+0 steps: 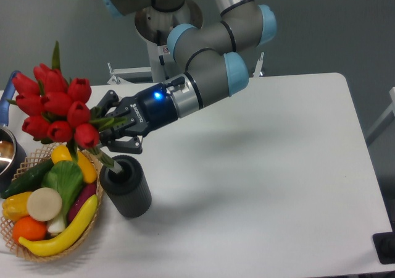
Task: Insert the flowers into the vase
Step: 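Position the tulip stems above the vase opening, then lower the tulip stems down into the dark grey vase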
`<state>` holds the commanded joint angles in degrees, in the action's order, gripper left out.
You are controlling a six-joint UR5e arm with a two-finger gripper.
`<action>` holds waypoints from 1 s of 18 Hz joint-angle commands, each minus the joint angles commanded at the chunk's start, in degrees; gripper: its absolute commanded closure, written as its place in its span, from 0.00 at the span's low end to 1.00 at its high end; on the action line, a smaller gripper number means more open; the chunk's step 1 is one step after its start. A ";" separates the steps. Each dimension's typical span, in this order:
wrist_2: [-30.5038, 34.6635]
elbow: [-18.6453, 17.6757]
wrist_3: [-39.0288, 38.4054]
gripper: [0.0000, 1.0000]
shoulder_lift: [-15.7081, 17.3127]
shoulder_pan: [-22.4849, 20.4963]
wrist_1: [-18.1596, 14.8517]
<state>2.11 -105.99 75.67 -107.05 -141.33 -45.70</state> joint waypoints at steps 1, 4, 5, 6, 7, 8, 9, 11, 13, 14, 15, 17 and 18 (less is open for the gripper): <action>0.00 -0.52 0.09 0.76 -0.09 0.00 0.09; 0.00 -1.23 0.09 0.76 -0.53 -0.09 0.09; 0.00 -1.49 0.26 0.76 -0.62 -0.09 0.09; 0.00 -2.02 0.87 0.76 -0.62 -0.17 0.09; 0.09 -2.63 1.57 0.76 -0.71 -0.26 0.09; 0.09 -3.42 2.45 0.76 -0.71 -0.44 0.09; 0.09 -4.21 3.42 0.76 -1.05 -0.70 0.09; 0.09 -4.48 4.56 0.76 -2.10 -1.05 0.09; 0.18 -4.48 5.79 0.76 -2.90 -1.14 0.00; 0.44 -4.75 7.02 0.76 -4.04 -1.14 0.09; 0.44 -5.10 8.51 0.76 -4.48 -1.23 0.09; 0.44 -5.28 10.72 0.76 -5.54 -1.32 0.09; 0.44 -5.28 10.81 0.76 -5.63 -1.41 0.09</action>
<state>2.55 -111.27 86.48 -112.67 -142.73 -45.62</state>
